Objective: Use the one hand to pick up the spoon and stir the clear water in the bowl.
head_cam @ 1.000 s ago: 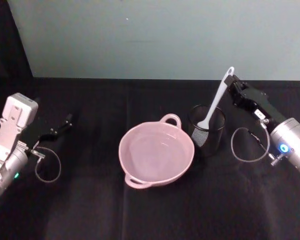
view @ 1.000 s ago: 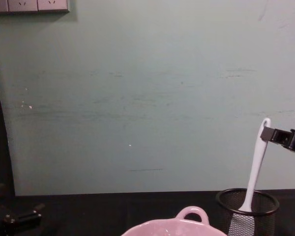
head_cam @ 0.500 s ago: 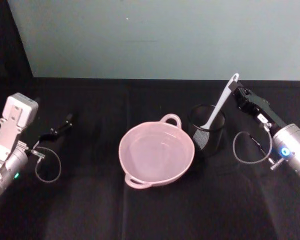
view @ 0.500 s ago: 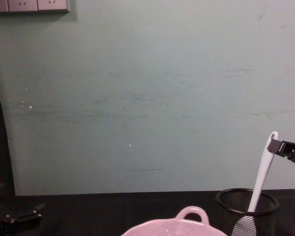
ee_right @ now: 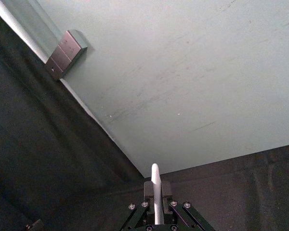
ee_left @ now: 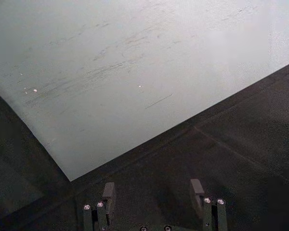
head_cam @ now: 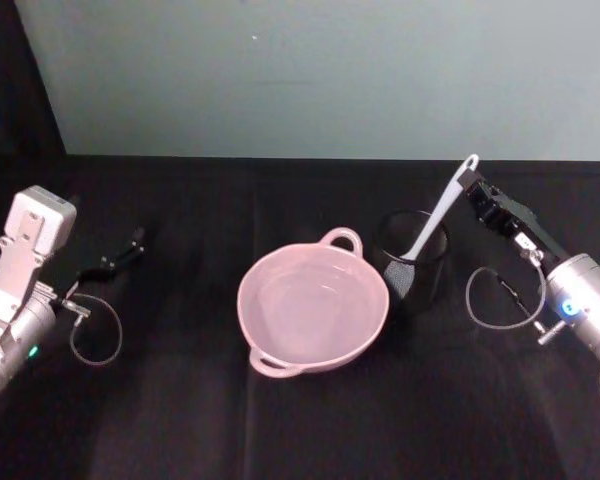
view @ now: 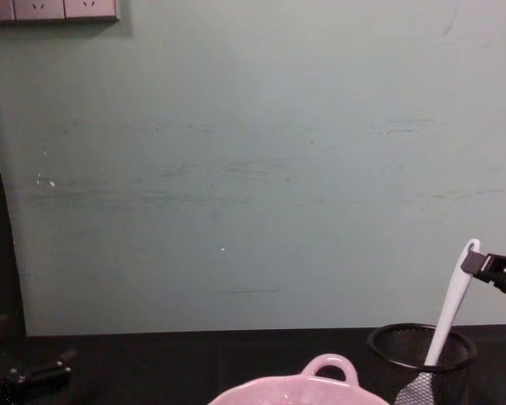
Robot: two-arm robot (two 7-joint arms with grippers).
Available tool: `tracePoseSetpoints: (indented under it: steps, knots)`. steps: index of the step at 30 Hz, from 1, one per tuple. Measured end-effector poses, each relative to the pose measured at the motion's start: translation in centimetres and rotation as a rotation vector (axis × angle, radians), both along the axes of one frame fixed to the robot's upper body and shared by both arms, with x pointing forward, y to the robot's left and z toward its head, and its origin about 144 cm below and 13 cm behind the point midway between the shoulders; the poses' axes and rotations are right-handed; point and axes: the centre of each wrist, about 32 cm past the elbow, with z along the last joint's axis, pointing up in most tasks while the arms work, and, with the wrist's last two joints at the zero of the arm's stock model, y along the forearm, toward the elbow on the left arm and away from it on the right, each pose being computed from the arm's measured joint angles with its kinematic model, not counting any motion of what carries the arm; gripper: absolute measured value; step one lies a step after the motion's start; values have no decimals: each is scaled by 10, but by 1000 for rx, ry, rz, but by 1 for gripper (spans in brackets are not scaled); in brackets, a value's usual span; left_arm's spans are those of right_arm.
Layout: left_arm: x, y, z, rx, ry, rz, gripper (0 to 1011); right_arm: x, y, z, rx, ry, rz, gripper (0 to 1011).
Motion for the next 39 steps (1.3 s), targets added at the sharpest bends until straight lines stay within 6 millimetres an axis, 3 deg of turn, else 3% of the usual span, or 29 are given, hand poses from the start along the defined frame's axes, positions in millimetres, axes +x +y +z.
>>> tracePoseSetpoints:
  steps: [34,39]
  knots:
    - [0,0,0,0,0,0,1011,-1,-11,3,-5,-20,-39,98]
    - [0,0,0,0,0,0,1011,-2,-11,2,4,-24,-41,211]
